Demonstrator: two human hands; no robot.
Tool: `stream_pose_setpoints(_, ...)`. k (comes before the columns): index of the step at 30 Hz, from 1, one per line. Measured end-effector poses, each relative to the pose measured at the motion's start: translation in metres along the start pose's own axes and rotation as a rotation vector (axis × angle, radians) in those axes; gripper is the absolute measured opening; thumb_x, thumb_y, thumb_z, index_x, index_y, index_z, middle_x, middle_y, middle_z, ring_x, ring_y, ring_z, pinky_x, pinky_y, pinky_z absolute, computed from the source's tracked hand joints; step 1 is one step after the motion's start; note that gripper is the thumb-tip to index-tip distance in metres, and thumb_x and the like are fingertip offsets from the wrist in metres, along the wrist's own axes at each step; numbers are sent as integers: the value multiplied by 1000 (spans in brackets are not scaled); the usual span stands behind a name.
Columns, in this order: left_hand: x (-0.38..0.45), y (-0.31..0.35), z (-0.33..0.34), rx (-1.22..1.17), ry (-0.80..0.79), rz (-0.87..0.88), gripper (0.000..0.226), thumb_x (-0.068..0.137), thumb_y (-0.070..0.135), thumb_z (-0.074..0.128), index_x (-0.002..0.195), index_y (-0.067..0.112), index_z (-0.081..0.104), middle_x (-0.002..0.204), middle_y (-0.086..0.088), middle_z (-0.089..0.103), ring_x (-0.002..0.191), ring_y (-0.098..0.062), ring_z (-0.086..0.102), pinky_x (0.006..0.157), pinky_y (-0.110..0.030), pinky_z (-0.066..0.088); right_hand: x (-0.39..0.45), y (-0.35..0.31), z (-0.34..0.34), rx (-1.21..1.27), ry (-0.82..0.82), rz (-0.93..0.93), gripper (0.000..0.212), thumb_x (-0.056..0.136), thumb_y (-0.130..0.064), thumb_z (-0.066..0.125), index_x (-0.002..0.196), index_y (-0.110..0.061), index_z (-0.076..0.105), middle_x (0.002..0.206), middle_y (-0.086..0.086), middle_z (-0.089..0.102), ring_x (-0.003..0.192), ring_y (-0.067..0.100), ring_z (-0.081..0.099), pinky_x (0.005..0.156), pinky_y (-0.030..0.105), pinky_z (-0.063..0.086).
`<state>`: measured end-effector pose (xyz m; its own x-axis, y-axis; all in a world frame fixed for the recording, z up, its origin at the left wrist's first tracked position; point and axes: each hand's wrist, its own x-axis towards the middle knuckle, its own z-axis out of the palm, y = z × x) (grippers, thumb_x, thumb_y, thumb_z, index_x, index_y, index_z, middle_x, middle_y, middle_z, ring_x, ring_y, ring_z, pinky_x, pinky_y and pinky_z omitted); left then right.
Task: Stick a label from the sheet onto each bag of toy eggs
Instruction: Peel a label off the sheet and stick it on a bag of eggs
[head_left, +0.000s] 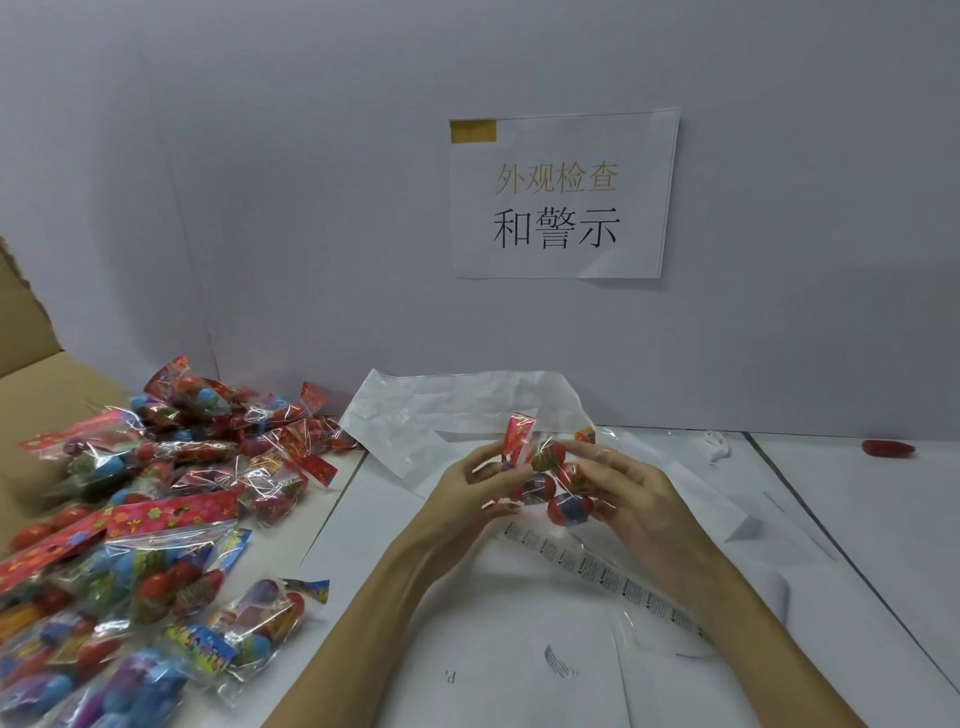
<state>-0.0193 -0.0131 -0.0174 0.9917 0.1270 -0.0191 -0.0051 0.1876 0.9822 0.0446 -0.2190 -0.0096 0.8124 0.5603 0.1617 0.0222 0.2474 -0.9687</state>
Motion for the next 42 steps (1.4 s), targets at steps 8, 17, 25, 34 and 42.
stream_pose_setpoints(8, -1, -4, -1, 87, 168, 190, 23, 90, 49, 69, 97, 29, 77, 93, 1, 76, 82, -13, 72, 70, -21, 57, 0, 5, 3, -111, 66, 64, 36, 102, -46, 56, 114, -23, 82, 108, 11, 79, 102, 26, 69, 83, 36, 49)
stream_pose_setpoints(17, 1, -7, -1, 204, 350, 324, 21, 86, 55, 74, 96, 37, 77, 75, -3, 72, 58, -10, 62, 40, -23, 38, 1, 14, 11, -75, 6, 173, 35, 95, -45, 67, 114, -19, 80, 108, 16, 78, 96, 27, 75, 77, 30, 59)
stream_pose_setpoints(25, -1, -11, 6, 28, 75, 161, 47, 88, 46, 79, 120, 12, 73, 104, -13, 77, 90, -27, 72, 76, -29, 57, 0, 12, 7, 177, -22, 173, 41, 94, -16, 72, 128, 3, 59, 122, 30, 71, 111, 48, 71, 95, 52, 59)
stream_pose_setpoints(34, -6, -10, 9, 238, -118, 137, 29, 85, 33, 87, 108, 16, 81, 78, -1, 71, 67, -14, 61, 67, -23, 52, -2, 5, 1, 136, 137, 106, 29, 86, -18, 80, 115, -13, 78, 119, 25, 72, 102, 30, 75, 95, 50, 61)
stream_pose_setpoints(42, -3, -11, 14, 181, -39, 100, 36, 101, 50, 61, 109, 21, 82, 102, -19, 75, 96, -31, 69, 92, -39, 57, 4, 8, 3, 233, 267, 15, 40, 86, -13, 77, 125, -22, 73, 117, 8, 77, 96, 16, 76, 84, 31, 58)
